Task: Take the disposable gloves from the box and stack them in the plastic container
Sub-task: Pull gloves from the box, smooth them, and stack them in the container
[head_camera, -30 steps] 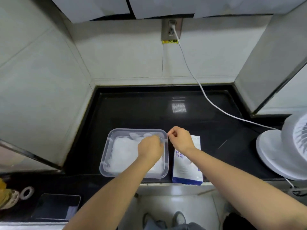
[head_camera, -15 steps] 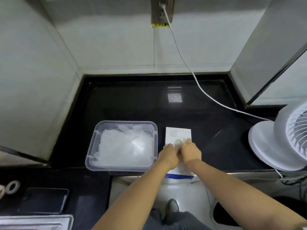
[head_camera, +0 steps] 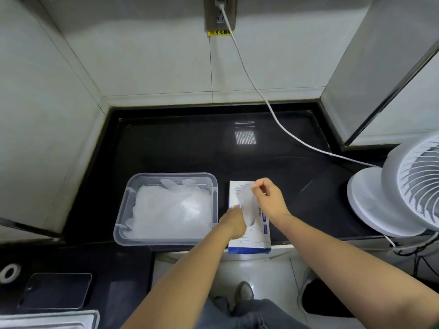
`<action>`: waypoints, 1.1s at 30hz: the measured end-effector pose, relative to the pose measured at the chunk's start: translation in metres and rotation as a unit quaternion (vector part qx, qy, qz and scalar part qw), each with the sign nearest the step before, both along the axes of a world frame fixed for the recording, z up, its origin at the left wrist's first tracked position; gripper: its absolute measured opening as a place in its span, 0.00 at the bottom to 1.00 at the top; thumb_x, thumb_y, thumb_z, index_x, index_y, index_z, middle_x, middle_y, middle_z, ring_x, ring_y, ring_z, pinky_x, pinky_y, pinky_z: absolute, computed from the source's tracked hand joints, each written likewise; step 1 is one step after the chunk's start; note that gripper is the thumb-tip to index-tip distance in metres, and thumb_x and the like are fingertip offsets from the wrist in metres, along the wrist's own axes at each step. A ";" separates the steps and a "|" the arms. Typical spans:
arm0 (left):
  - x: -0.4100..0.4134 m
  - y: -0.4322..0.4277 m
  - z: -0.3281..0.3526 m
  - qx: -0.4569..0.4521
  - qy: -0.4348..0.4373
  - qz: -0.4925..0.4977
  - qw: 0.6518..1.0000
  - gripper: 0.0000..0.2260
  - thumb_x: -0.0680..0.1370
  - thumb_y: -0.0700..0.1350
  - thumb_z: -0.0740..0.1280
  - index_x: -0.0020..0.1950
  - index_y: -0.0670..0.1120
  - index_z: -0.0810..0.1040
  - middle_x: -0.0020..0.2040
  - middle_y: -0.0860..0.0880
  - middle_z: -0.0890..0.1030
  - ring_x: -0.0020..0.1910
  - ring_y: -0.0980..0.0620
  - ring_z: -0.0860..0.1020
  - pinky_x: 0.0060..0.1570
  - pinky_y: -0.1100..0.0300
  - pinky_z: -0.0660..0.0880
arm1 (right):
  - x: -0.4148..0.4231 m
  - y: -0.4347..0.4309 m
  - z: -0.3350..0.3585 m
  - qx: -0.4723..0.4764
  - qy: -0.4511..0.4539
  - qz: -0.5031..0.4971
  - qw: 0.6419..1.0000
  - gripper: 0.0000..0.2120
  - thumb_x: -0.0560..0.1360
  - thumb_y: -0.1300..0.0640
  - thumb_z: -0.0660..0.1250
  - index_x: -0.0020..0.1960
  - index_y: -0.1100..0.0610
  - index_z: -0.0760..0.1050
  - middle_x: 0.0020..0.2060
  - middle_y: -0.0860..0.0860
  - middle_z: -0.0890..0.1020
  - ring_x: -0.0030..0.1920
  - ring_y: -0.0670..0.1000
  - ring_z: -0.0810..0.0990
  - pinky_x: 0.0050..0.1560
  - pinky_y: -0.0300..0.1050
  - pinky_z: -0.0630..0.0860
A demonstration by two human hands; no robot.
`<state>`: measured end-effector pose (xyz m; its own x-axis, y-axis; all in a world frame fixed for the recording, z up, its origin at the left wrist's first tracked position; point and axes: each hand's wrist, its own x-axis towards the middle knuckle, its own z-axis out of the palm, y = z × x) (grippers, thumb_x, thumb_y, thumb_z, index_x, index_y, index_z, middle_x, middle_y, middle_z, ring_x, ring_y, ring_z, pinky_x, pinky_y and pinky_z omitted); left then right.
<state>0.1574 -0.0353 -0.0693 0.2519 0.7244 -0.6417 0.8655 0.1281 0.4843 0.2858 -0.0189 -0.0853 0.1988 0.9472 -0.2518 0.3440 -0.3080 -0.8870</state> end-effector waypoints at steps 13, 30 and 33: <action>0.004 0.001 0.001 0.123 -0.083 0.171 0.974 0.13 0.83 0.45 0.58 0.66 0.44 0.69 0.63 0.45 0.74 0.56 0.49 0.76 0.54 0.61 0.75 | 0.013 0.006 0.002 -0.085 0.008 -0.066 0.994 0.09 0.79 0.54 0.65 0.44 0.59 0.72 0.40 0.52 0.78 0.41 0.50 0.76 0.42 0.41 0.75; 0.007 0.017 0.005 0.192 -0.075 0.253 0.945 0.15 0.84 0.45 0.55 0.58 0.39 0.78 0.55 0.41 0.80 0.51 0.46 0.79 0.49 0.62 0.74 | 0.022 -0.018 0.014 -0.033 0.142 -0.071 0.987 0.08 0.78 0.61 0.58 0.40 0.60 0.69 0.33 0.52 0.72 0.35 0.49 0.70 0.35 0.39 0.69; 0.010 0.019 0.004 0.156 -0.078 0.278 0.945 0.14 0.84 0.45 0.56 0.58 0.39 0.78 0.54 0.41 0.80 0.50 0.47 0.79 0.45 0.62 0.73 | 0.026 -0.023 0.014 -0.075 0.120 0.019 0.990 0.09 0.78 0.59 0.59 0.41 0.62 0.72 0.33 0.48 0.78 0.36 0.48 0.76 0.38 0.42 0.74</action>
